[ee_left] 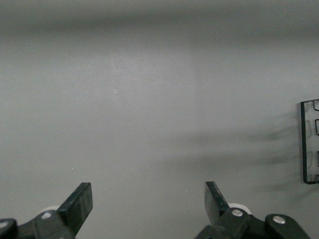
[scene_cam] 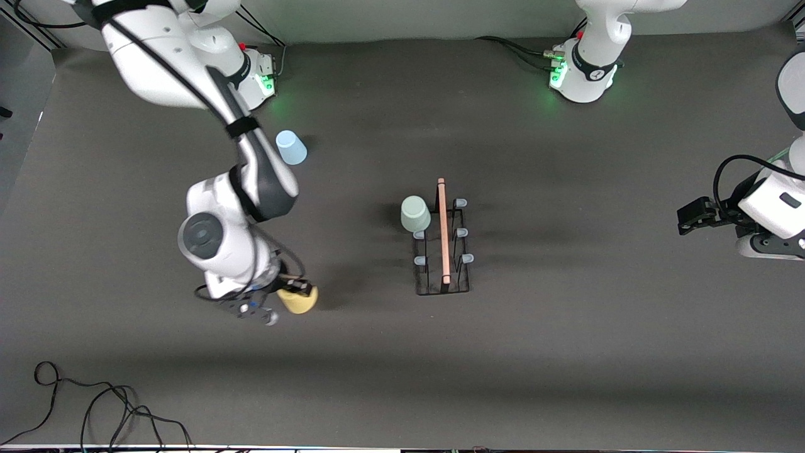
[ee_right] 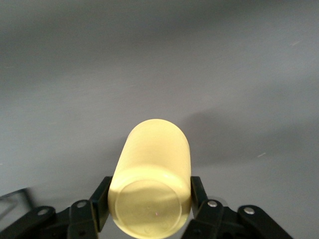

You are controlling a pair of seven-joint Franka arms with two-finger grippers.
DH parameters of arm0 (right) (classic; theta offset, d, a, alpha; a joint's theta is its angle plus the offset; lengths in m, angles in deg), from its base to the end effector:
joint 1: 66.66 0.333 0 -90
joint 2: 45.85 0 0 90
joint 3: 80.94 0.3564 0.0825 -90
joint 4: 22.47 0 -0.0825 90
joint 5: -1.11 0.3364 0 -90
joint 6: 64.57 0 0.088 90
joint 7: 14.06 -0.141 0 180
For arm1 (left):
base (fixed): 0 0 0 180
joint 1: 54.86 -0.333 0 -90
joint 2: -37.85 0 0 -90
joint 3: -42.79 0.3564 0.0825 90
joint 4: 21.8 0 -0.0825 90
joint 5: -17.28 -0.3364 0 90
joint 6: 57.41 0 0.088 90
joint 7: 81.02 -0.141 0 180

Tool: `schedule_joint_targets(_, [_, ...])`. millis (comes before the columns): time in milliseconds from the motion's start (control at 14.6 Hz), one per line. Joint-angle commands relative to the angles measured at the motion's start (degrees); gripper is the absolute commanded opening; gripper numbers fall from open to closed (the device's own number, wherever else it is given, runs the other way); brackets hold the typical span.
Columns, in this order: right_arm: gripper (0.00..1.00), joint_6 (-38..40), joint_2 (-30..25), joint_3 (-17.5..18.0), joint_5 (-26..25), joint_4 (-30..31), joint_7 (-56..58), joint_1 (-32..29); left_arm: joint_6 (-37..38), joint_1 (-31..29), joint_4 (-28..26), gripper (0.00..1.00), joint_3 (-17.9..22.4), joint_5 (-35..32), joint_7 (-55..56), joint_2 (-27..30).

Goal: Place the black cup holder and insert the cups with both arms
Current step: 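Carry the yellow cup onto a holder peg beside the green cup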

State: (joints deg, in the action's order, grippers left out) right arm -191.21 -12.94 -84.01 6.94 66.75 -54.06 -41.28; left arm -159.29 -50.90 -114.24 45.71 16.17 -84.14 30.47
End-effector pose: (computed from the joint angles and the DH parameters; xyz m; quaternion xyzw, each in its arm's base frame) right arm 0.6341 0.2737 0.3452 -0.9830 0.1771 -0.0199 0.0443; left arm 0.5660 -0.0097 0.5621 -0.9990 0.0384 -0.0178 0.0131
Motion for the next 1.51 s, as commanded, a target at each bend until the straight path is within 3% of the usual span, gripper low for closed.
schedule_joint_targets(0, [0.00,1.22,0.32,-0.27,0.58,-4.13,-8.32,3.96,0.89,0.79,-0.11,1.00,0.24,-0.39,1.00,1.75])
schedule_joint_targets(205, [0.00,1.13,0.58,-0.35,3.74,-7.12,-14.39,8.88,0.98,1.05,0.94,1.00,0.24,-0.30,1.27,1.93])
schedule_joint_targets(753, [0.00,0.87,3.12,-0.35,3.13,-11.25,-25.29,17.14,0.71,1.14,0.77,1.00,0.24,-0.30,1.44,1.49])
schedule_joint_targets(958, [0.00,0.78,7.43,-0.44,2.69,-16.26,-28.29,17.68,0.72,1.14,1.11,1.00,0.24,-0.30,1.27,1.84])
schedule_joint_targets(1438, [0.00,0.52,8.84,-0.97,2.60,-16.88,-28.12,17.51,0.80,1.84,0.94,1.00,-0.20,-0.30,1.97,1.76])
